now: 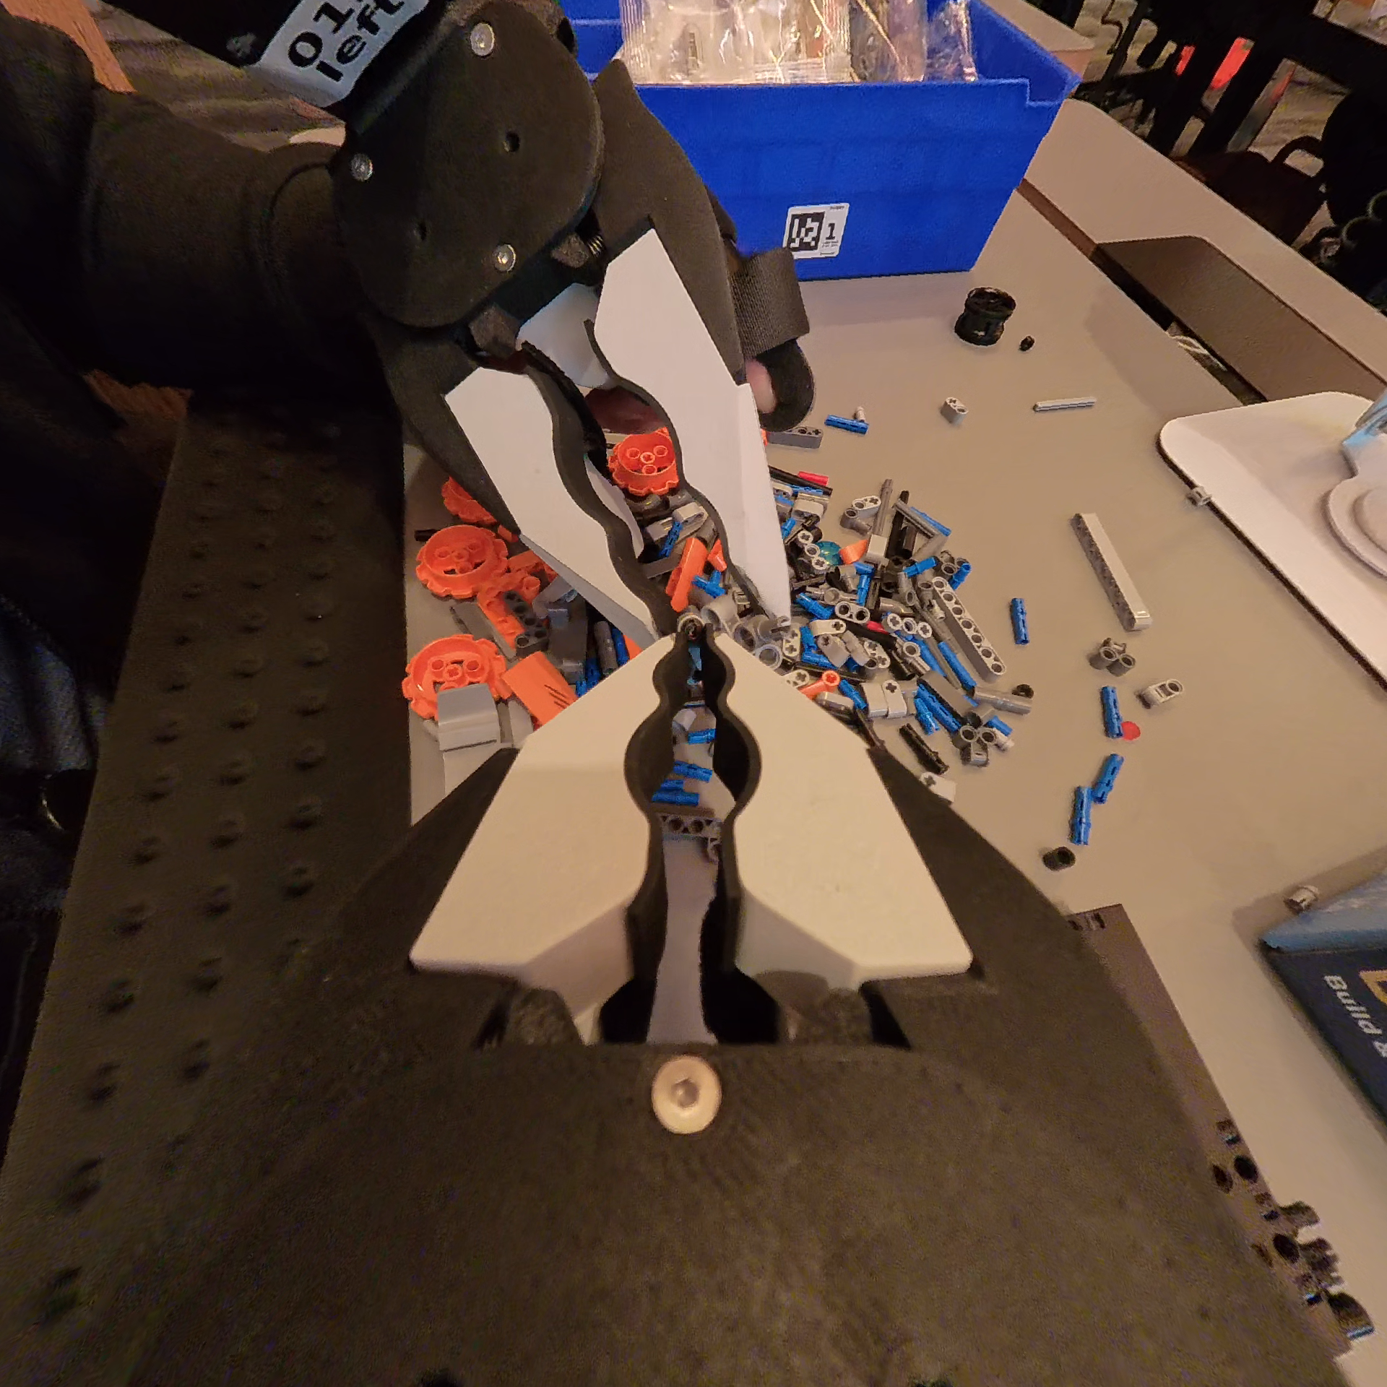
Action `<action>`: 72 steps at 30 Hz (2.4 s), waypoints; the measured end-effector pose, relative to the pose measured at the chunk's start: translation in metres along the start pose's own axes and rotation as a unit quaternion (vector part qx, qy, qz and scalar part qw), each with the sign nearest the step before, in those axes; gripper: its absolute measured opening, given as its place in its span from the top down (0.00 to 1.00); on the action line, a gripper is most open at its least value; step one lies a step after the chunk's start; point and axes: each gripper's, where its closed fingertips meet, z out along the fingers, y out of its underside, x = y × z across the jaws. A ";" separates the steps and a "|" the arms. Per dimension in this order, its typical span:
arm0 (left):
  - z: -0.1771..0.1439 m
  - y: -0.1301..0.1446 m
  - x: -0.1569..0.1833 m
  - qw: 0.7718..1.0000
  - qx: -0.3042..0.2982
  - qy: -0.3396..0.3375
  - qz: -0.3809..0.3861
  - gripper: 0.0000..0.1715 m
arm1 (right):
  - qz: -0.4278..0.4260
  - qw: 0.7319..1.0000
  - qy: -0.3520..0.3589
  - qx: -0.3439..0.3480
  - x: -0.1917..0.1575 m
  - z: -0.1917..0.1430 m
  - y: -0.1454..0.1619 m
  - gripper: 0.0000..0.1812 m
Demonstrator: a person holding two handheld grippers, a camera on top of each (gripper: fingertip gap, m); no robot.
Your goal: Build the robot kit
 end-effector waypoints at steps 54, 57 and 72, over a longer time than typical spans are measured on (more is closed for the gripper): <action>-0.050 0.036 -0.074 0.991 -0.029 -0.117 -0.062 0.89 | 0.165 0.969 0.064 -0.174 -0.002 -0.075 0.126 0.91; -0.072 0.047 -0.096 0.984 -0.035 -0.148 -0.089 0.90 | 0.146 0.975 0.082 -0.147 0.011 -0.078 0.104 0.91; -0.099 0.075 -0.134 0.956 -0.079 -0.250 -0.129 0.99 | 0.058 0.989 0.088 -0.104 0.074 -0.008 0.017 0.92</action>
